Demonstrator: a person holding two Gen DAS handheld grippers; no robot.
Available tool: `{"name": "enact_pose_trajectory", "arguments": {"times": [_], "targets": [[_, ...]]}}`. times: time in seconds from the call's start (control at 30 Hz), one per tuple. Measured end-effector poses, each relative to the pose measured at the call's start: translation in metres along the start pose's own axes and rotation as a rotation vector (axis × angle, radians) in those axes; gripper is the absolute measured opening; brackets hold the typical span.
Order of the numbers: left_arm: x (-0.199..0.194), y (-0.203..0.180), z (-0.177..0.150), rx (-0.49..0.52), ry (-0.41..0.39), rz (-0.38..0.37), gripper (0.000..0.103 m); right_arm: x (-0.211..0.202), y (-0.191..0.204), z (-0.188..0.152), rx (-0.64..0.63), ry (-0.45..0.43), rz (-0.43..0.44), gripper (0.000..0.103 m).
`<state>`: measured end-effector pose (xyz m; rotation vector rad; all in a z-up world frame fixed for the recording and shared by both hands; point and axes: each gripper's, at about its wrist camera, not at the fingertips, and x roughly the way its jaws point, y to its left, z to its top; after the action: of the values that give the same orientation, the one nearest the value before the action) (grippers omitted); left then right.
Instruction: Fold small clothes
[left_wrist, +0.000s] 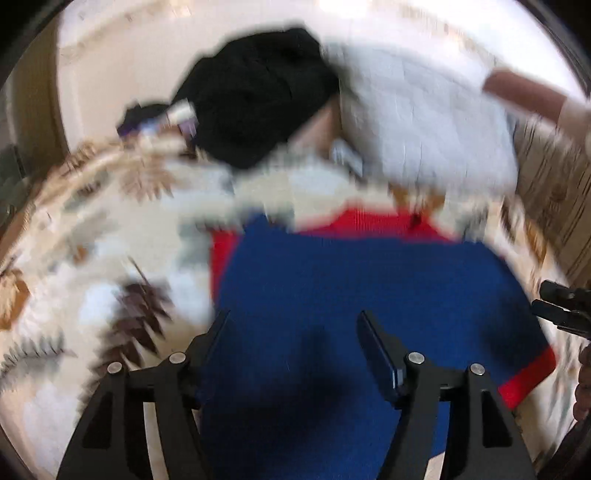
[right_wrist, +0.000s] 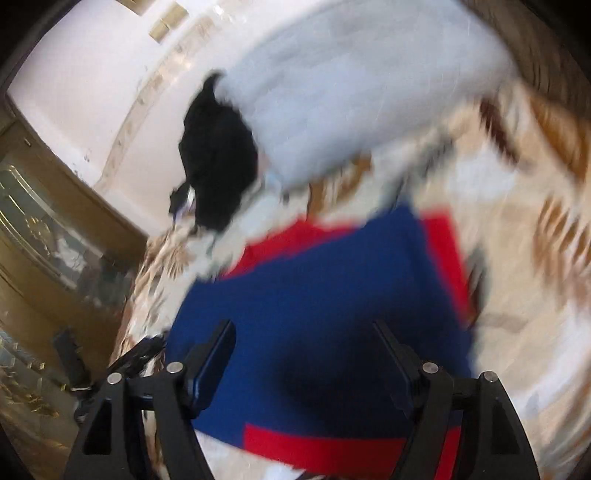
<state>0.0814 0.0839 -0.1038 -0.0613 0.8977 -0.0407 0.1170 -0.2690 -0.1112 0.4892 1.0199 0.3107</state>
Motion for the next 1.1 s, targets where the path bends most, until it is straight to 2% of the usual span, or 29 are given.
{"name": "enact_pose_trajectory", "arguments": {"times": [0.03, 0.07, 0.1, 0.13, 0.2, 0.23, 0.27, 0.3, 0.37, 0.4, 0.47, 0.53, 0.63, 0.83, 0.9, 0.93, 0.97, 1.03, 1.1], "targets": [[0.011, 0.000, -0.004, 0.002, 0.060, 0.017, 0.069, 0.009, -0.016, -0.004, 0.056, 0.025, -0.047, 0.073], [0.016, 0.001, -0.008, 0.000, 0.097, 0.032, 0.069, 0.000, -0.029, -0.009, 0.123, -0.024, -0.019, 0.059], [0.005, 0.003, -0.010, -0.002, 0.065, 0.032, 0.069, -0.011, -0.030, -0.011, 0.136, -0.043, -0.011, 0.059], [-0.011, 0.005, -0.011, -0.010, 0.012, 0.024, 0.069, -0.020, -0.028, -0.012, 0.127, -0.053, -0.028, 0.062], [-0.036, 0.009, -0.015, -0.021, -0.052, 0.019, 0.071, -0.042, -0.022, -0.020, 0.093, -0.097, -0.058, 0.079], [-0.043, 0.010, -0.019, -0.026, -0.072, 0.016, 0.076, -0.049, -0.021, -0.027, 0.088, -0.107, -0.045, 0.079], [-0.047, 0.011, -0.025, -0.029, -0.088, 0.012, 0.083, -0.050, -0.020, -0.035, 0.076, -0.090, -0.018, 0.080], [-0.044, 0.012, -0.031, -0.025, -0.082, 0.013, 0.086, -0.047, -0.022, -0.041, 0.064, -0.065, -0.016, 0.081], [-0.014, 0.011, -0.044, 0.000, 0.068, 0.048, 0.087, -0.033, -0.033, -0.053, 0.063, -0.020, -0.072, 0.079], [-0.005, 0.011, -0.049, 0.000, 0.120, 0.070, 0.087, -0.037, -0.036, -0.055, 0.080, -0.036, -0.058, 0.078], [-0.018, 0.015, -0.052, -0.021, 0.065, 0.071, 0.087, -0.057, -0.027, -0.051, 0.096, -0.066, -0.051, 0.080], [-0.036, 0.017, -0.050, -0.049, 0.005, 0.040, 0.087, -0.072, -0.014, -0.044, 0.050, -0.110, -0.042, 0.080], [-0.049, 0.019, -0.048, -0.063, -0.043, 0.044, 0.087, -0.077, 0.002, -0.029, 0.004, -0.126, -0.011, 0.080], [-0.042, 0.022, -0.059, -0.073, 0.004, 0.041, 0.087, -0.026, 0.012, 0.015, -0.008, -0.082, 0.040, 0.080], [-0.047, 0.020, -0.065, -0.083, 0.009, 0.040, 0.087, 0.000, 0.004, 0.028, -0.021, -0.057, -0.020, 0.081], [-0.047, 0.020, -0.066, -0.087, 0.017, 0.039, 0.087, 0.016, -0.005, 0.032, -0.014, -0.019, -0.093, 0.082], [-0.047, 0.022, -0.067, -0.089, 0.025, 0.035, 0.087, 0.031, -0.021, 0.032, 0.046, 0.034, -0.151, 0.081], [-0.053, 0.024, -0.071, -0.088, 0.021, 0.036, 0.087, 0.014, -0.019, 0.028, 0.065, -0.029, -0.097, 0.081], [-0.061, 0.029, -0.073, -0.090, -0.002, 0.038, 0.087, -0.005, -0.013, 0.020, 0.034, -0.054, -0.085, 0.081]]}}
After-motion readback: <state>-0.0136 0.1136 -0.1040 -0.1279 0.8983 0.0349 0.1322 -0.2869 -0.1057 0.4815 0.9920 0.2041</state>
